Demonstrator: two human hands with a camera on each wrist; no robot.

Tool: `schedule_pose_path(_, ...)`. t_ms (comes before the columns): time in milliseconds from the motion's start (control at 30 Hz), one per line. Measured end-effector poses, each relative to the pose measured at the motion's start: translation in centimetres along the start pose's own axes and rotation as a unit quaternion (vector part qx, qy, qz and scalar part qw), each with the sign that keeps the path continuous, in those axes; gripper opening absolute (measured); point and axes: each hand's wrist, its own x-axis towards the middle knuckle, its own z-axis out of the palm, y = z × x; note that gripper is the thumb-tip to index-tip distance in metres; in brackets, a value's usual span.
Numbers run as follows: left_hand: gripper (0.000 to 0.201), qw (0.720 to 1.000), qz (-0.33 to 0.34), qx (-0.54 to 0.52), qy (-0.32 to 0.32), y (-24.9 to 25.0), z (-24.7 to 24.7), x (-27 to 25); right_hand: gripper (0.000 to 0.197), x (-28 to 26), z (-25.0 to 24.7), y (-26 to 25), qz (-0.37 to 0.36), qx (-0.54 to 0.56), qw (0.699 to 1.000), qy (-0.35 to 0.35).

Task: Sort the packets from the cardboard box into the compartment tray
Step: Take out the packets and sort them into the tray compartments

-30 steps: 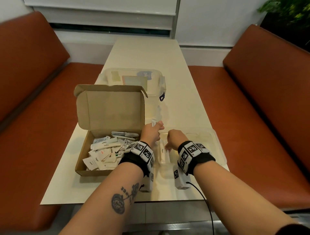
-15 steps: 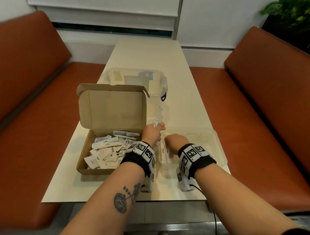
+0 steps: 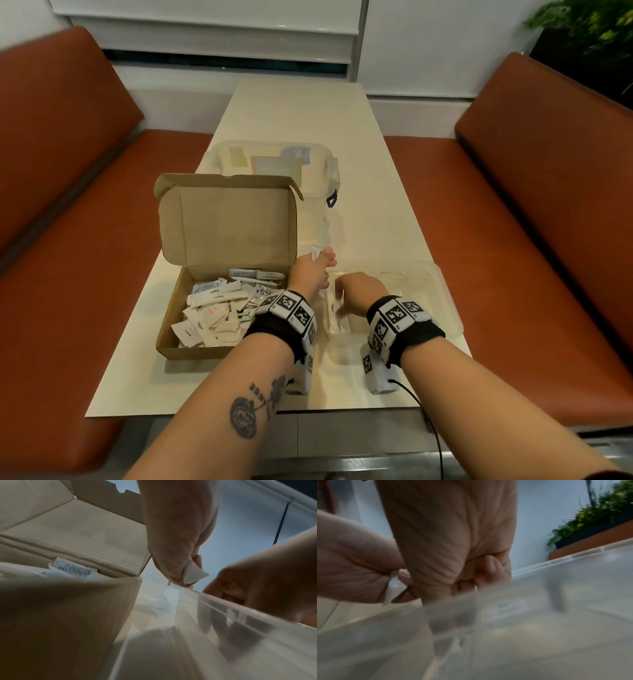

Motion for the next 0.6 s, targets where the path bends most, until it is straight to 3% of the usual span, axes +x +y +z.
schedule_pose_path(67, 0.031, 0.999, 0.003, -0.034, 0.000, 0.3, 0.2, -0.3, 0.015, 0.1, -0.4, 0.1, 0.005, 0.101, 0.992, 0.074)
schedule_pose_path(133, 0.032, 0.997, 0.013, -0.079, 0.000, 0.8, 0.4, -0.7, 0.011, 0.3, -1.1, 0.1, 0.016, 0.218, 0.968, 0.122)
schedule_pose_path(200, 0.035, 0.990, 0.023, -0.136, -0.001, 1.4, 0.3, -1.1, 0.013, 0.3, -1.7, 0.0, 0.030, 0.342, 0.932, 0.119)
schedule_pose_path(300, 0.041, 0.981, 0.032, -0.189, -0.017, 2.4, 0.3, -1.5, 0.014, -0.1, -2.2, -0.4, 0.036, 0.519, 0.850, 0.083)
schedule_pose_path(433, 0.038, 0.977, 0.026, -0.204, -0.049, 2.7, 0.3, -1.8, 0.011, -0.6, -2.5, -0.9, -0.010, 0.579, 0.814, 0.046)
schedule_pose_path(600, 0.035, 0.989, 0.007, -0.146, 0.014, 2.3, -0.2, -1.3, 0.011, -0.9, -2.8, -0.5, -0.039, 0.585, 0.809, 0.048)
